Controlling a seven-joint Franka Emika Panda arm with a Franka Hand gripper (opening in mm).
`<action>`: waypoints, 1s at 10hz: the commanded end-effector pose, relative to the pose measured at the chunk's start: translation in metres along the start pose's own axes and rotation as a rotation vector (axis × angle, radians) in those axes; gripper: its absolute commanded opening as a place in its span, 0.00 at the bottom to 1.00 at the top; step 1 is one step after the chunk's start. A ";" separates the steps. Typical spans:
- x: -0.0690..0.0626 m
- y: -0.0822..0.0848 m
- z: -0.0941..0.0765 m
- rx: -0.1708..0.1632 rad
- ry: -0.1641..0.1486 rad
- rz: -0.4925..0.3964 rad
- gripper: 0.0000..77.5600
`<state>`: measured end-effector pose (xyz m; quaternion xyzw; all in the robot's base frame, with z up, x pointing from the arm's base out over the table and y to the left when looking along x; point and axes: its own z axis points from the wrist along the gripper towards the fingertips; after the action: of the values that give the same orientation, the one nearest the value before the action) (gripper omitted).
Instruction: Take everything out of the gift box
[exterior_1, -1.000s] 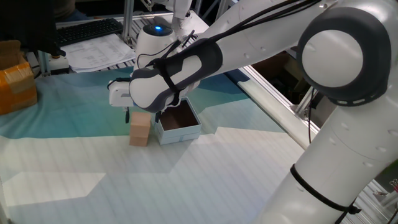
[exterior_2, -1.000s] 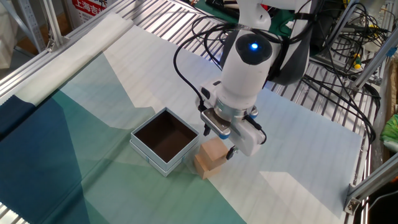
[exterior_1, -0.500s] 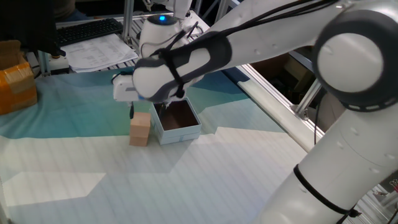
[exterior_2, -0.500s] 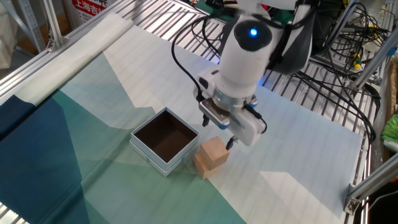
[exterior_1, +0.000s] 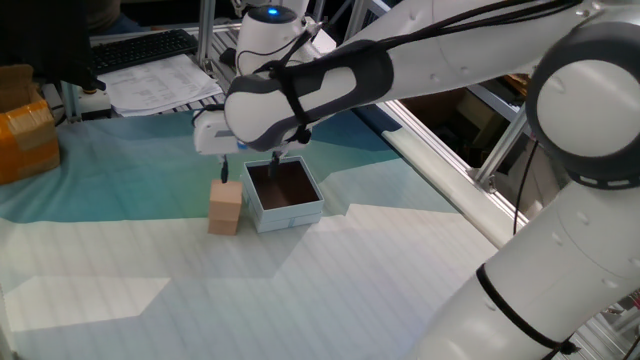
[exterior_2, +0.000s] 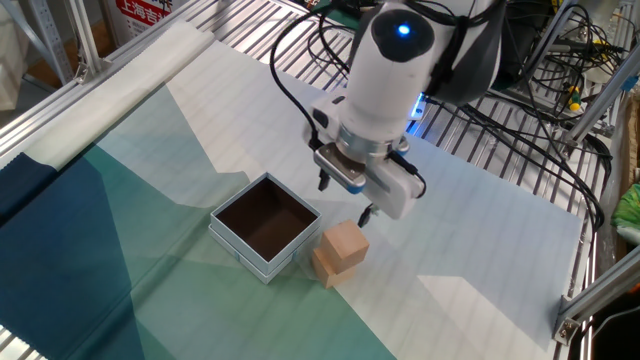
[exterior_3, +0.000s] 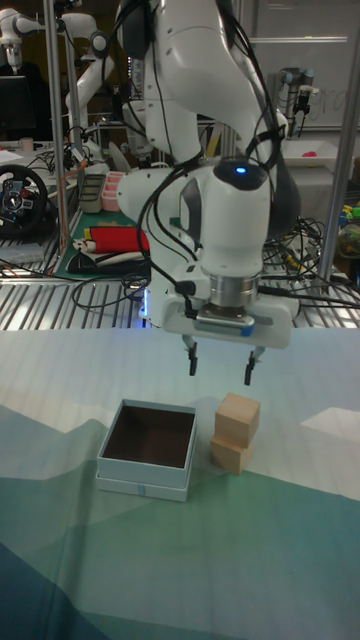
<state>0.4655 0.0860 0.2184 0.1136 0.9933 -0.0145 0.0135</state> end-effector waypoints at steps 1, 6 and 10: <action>-0.012 -0.022 -0.004 0.001 -0.005 -0.090 1.00; -0.016 -0.046 -0.009 -0.011 0.022 -0.149 1.00; -0.017 -0.055 -0.018 -0.024 0.034 -0.154 1.00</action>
<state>0.4678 0.0314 0.2347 0.0337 0.9994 -0.0028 -0.0011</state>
